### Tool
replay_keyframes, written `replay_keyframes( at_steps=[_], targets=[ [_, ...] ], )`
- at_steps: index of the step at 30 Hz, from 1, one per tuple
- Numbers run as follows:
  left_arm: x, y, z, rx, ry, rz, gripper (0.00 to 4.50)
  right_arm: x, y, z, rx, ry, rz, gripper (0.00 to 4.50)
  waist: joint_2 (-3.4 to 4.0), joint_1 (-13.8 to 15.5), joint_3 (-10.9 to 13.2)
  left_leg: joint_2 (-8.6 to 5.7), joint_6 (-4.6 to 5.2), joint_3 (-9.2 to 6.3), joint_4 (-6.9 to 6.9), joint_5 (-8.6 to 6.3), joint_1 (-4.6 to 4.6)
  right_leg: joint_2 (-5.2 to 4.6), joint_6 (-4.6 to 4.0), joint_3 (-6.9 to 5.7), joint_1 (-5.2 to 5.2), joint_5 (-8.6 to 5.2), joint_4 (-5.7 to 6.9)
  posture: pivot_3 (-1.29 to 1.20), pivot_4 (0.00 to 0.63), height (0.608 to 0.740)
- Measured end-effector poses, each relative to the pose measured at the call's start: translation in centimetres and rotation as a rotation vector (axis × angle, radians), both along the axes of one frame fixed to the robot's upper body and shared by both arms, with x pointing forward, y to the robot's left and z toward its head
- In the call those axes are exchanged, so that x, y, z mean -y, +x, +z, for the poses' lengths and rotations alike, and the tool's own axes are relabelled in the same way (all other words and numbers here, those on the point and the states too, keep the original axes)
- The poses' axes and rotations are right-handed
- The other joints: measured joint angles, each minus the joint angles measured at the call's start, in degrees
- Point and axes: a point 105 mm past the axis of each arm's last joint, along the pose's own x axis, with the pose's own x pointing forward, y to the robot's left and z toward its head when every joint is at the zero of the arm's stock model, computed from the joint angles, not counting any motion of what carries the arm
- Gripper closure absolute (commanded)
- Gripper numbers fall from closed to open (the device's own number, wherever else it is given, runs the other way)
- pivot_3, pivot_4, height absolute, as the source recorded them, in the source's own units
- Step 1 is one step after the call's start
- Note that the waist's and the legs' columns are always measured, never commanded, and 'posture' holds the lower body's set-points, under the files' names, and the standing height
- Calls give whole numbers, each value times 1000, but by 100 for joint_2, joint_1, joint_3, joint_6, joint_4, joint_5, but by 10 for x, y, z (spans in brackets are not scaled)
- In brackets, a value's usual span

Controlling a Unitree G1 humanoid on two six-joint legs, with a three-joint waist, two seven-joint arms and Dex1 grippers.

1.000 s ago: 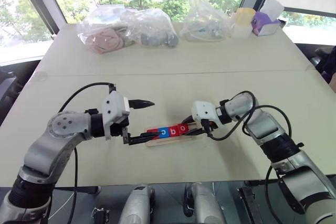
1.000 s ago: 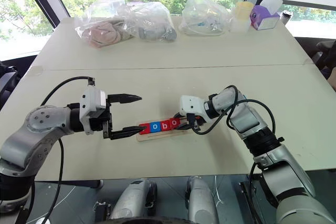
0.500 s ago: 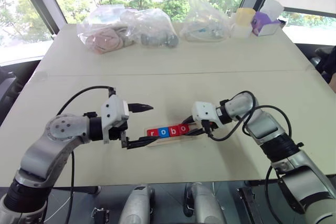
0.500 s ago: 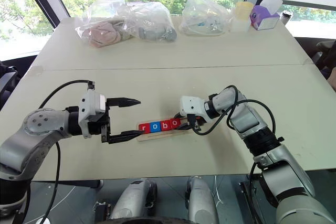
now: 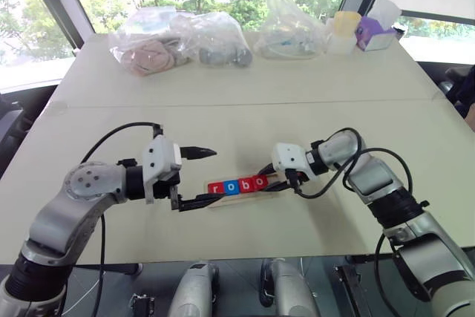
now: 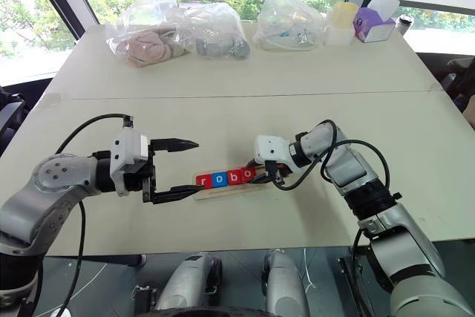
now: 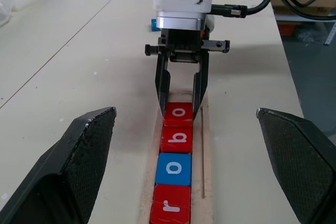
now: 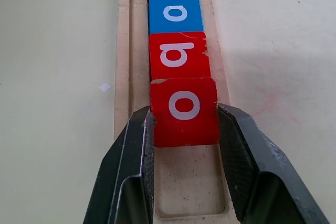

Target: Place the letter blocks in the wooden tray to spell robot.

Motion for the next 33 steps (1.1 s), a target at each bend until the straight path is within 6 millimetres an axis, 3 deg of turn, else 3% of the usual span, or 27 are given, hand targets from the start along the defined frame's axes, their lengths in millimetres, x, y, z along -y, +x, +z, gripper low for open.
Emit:
replay_keyframes(
  at_steps=[20, 26, 27, 33],
  targets=[
    [1, 4, 4, 12, -1, -5, 0, 0, -2, 2, -44, 6, -14, 3362, 0, 3, 0, 0, 0, 0, 0, 0, 0, 0, 0, 0, 0, 0, 0, 0, 150, 740],
    [2, 5, 6, 17, 0, -7, 0, 0, -2, 2, -41, 6, -16, 371, 0, -1, 0, -1, 0, 0, 0, 0, 0, 0, 0, 0, 0, 0, 0, 0, 150, 740],
    [2, 5, 6, 17, 0, -7, 0, 0, -1, 2, -40, 5, -16, 32, 0, 0, 0, -1, 0, 0, 0, 0, 0, 0, 0, 0, 0, 0, 0, 0, 150, 740],
    [2, 5, 6, 15, 1, -7, 0, 0, -1, 2, -42, 10, -23, 32, 0, -1, 0, -1, 0, 0, 0, 0, 0, 0, 0, 0, 0, 0, 1, 0, 150, 740]
  ],
)
